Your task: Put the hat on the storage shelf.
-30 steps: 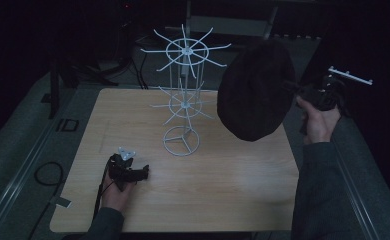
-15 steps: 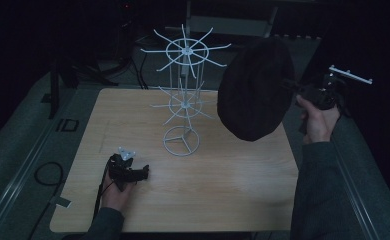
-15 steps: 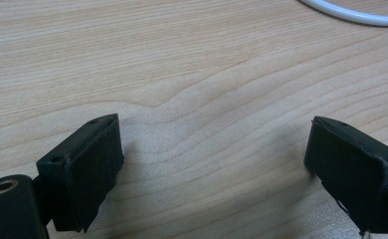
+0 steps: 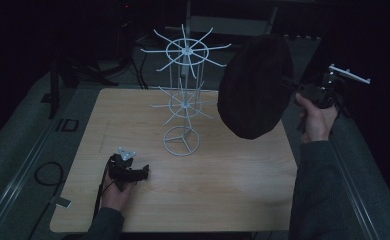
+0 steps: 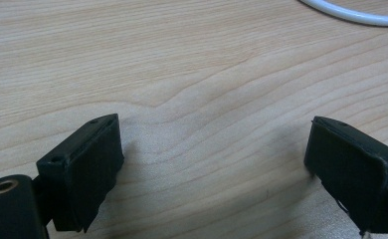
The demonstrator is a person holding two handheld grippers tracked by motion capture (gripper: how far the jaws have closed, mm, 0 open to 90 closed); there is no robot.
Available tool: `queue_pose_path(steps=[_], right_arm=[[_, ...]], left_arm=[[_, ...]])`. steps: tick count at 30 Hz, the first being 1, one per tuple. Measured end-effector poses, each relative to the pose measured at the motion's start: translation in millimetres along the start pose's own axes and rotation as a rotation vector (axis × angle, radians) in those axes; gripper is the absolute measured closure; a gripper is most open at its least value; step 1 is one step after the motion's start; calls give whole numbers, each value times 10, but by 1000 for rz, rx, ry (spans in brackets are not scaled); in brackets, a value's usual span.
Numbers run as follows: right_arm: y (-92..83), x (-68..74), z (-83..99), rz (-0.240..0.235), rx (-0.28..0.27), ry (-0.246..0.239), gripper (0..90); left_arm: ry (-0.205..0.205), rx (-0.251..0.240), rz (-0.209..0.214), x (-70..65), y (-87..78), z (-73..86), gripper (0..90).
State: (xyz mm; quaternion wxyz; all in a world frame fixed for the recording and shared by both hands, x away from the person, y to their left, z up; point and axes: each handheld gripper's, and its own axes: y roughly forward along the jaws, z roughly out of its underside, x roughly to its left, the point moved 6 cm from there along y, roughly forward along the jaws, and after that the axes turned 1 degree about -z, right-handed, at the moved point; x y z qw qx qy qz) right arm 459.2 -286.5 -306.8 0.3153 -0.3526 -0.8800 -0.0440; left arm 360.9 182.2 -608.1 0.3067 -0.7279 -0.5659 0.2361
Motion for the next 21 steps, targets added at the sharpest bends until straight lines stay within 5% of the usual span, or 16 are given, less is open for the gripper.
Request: queue_pose_path(steps=[21], right_arm=[[153,172,-102,-14,5,23,794]], left_arm=[[0,0,0,1,0,0,87]])
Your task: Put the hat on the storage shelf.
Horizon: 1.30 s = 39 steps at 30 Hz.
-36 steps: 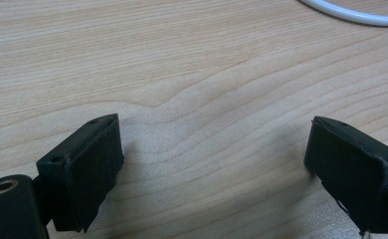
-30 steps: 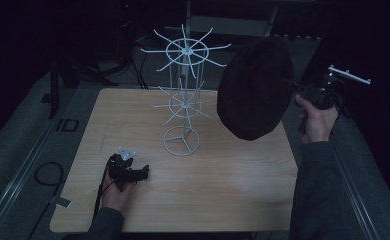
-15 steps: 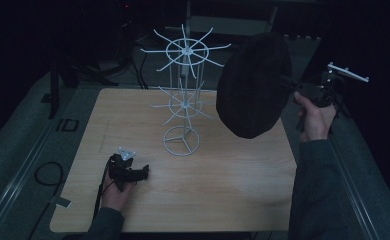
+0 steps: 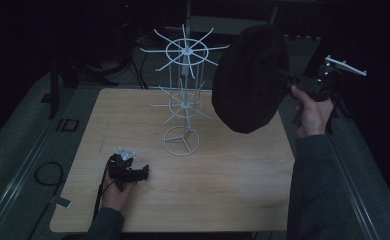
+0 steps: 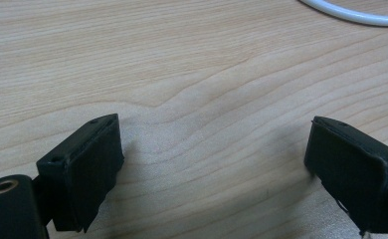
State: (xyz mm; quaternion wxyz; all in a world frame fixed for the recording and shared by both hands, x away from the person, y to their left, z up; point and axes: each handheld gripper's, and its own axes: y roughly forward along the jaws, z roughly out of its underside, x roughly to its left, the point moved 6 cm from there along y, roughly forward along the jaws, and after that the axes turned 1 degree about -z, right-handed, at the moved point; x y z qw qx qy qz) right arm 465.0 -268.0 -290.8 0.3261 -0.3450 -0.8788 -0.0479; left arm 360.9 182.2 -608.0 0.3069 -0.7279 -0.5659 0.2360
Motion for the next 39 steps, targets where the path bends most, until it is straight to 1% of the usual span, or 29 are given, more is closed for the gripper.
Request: queue_pose_path(steps=[2,5,8,11,15,19,23,27,32,35,37,39], right_arm=[[39,-9,13,14,9,7,794],[104,-23,48,54,28,5,794],[148,-27,79,64,41,3,794],[229,-49,140,91,56,-8,795],[297,-87,211,100,79,1,794],[348,-131,265,105,89,12,792],[398,-156,320,109,117,23,770],[455,-167,382,94,153,21,733],[524,-185,450,88,193,12,677],[547,-213,492,93,218,9,652],[547,-233,509,95,220,7,634],[539,-246,525,76,234,19,634]], left_arm=[[0,-1,-1,0,1,0,87],[1,0,-1,1,0,0,87],[1,0,-1,1,0,0,87],[1,0,-1,1,0,0,87],[0,0,-1,0,0,0,87],[0,1,1,0,0,0,87],[0,0,1,0,0,0,87],[0,-1,0,0,1,0,87],[-1,0,0,-1,0,0,87],[-1,0,1,-1,0,0,87],[1,2,1,0,-2,1,87],[1,1,1,0,-1,1,87]])
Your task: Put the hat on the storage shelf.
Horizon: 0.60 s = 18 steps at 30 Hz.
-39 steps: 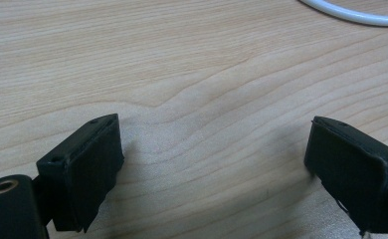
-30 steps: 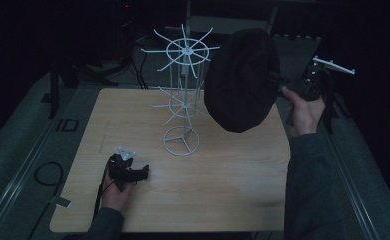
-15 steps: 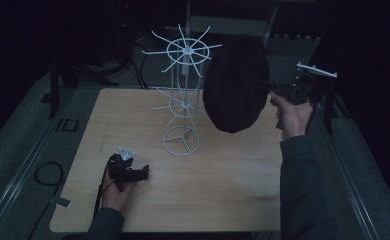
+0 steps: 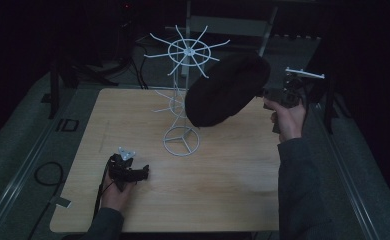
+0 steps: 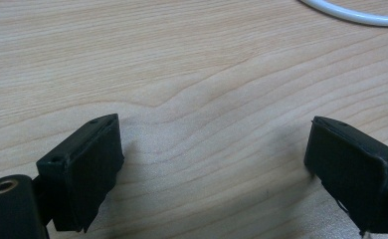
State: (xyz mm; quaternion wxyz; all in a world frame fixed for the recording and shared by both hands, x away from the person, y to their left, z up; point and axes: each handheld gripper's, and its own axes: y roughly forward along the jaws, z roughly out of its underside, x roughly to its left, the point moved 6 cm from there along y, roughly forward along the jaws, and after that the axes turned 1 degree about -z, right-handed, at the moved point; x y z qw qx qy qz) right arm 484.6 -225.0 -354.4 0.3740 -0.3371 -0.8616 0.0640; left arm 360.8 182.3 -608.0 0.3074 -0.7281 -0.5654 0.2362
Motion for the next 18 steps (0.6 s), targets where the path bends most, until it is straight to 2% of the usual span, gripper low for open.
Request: queue_pose_path(steps=[4,12,18], right_arm=[[-12,-8,25,9,19,-24,626],[-62,-73,62,20,4,-41,605],[-109,-152,115,25,-12,-31,616]], left_arm=[[-1,-2,-1,0,1,-1,87],[0,-2,-1,0,2,-1,87],[0,-2,-1,0,2,0,87]])
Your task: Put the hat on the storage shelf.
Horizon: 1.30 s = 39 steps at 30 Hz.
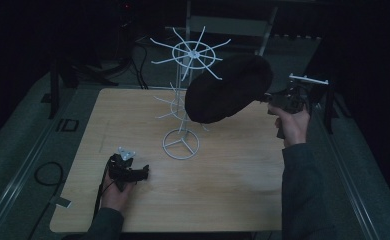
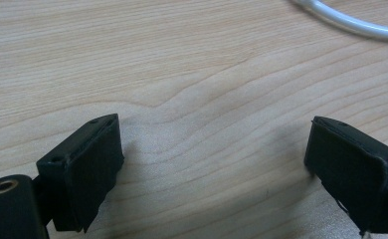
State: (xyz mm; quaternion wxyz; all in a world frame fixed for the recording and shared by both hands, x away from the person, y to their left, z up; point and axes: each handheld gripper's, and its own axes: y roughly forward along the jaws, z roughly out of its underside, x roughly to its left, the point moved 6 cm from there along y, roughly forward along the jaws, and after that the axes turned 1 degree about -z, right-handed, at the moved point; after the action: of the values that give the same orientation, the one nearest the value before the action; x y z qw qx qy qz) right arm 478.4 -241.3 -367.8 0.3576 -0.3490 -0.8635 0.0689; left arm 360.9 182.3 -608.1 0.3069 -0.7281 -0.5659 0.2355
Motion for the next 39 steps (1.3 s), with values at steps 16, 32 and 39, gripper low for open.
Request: queue_pose_path(steps=[16,32,39], right_arm=[[-72,-47,34,-14,0,0,640],[-56,106,-38,-36,-12,-30,622],[-150,76,-24,-57,-39,-16,625]], left_arm=[[-3,-2,0,-2,1,-1,87],[-2,-1,-2,0,1,-1,87],[-3,-1,0,-1,1,-1,87]])
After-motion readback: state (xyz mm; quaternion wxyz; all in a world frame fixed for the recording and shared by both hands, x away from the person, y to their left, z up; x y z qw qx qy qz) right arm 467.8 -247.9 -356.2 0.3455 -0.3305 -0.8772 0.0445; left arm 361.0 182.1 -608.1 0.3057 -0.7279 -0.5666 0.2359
